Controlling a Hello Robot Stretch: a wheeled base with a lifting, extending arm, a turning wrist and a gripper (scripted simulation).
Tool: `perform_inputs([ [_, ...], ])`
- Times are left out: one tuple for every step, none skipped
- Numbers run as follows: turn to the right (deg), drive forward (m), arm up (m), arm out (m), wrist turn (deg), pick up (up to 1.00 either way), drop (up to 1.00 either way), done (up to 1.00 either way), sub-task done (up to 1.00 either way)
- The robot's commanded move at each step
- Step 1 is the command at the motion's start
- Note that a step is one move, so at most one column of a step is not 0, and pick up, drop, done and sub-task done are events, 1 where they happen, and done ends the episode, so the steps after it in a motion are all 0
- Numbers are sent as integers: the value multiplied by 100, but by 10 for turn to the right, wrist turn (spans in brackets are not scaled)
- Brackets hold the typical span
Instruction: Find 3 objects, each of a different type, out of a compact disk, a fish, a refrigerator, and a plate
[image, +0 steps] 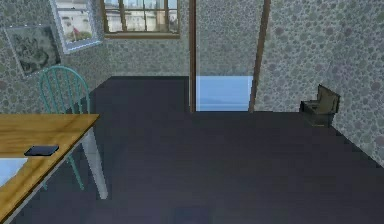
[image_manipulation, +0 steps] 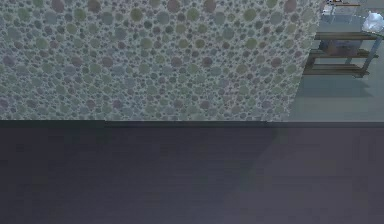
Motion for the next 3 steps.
perform_inputs([
  [0, 15, 0, 0, 0, 0, 0, 0, 0],
  [-450, 0, 0, 0, 0, 0, 0, 0, 0],
  [-150, 0, 0, 0, 0, 0, 0, 0, 0],
])
